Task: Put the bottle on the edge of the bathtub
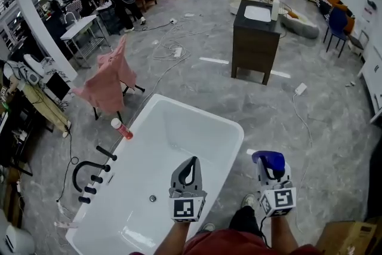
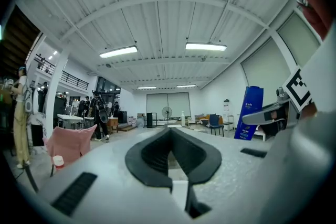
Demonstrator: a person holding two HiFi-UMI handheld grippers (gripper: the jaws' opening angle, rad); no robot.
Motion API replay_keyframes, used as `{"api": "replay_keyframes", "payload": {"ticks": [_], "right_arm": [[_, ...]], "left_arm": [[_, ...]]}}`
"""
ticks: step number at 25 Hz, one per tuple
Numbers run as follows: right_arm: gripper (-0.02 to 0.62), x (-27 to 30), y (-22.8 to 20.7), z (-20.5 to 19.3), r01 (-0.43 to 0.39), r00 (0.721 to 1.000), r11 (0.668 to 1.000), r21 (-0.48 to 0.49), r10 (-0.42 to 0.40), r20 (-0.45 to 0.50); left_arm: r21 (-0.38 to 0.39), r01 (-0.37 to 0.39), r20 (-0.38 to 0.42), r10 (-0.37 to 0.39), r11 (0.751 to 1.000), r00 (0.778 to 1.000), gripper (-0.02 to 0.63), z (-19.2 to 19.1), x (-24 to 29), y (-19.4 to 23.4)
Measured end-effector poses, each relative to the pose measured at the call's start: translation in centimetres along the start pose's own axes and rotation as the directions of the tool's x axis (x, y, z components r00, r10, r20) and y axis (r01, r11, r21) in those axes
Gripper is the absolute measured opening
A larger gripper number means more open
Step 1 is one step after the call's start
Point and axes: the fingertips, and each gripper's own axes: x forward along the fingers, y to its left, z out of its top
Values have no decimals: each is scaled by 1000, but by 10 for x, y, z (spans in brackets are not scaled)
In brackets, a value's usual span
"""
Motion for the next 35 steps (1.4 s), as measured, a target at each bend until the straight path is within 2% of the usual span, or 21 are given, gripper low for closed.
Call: {"api": "replay_keyframes", "payload": {"ticks": [4,10,17,25,30,35], "right_arm": [[150,32,-59,9,-41,999,999,-9,41,7],[150,68,-150,15,-90,996,996,-19,91,6],[150,96,-232,12,-133,991,991,12,132,15],[150,125,-266,8,-190,981,982,24,189,32],[150,158,-266,6,-235,972,972,15,235,32],[150,204,-257,6,-303,953,953,-16,303,25]], "left_arm": [[-2,-44,-32,44,999,998,5,-2,51,-27],[5,-107,-30,107,994,994,5,5,128,-73],[23,-157,-37,158,987,987,5,7,188,-122],[33,-196,-50,197,980,979,5,2,225,-143],[35,-224,-52,225,974,973,5,-8,242,-136],[30,-276,-64,278,961,959,5,-32,268,-110]]}}
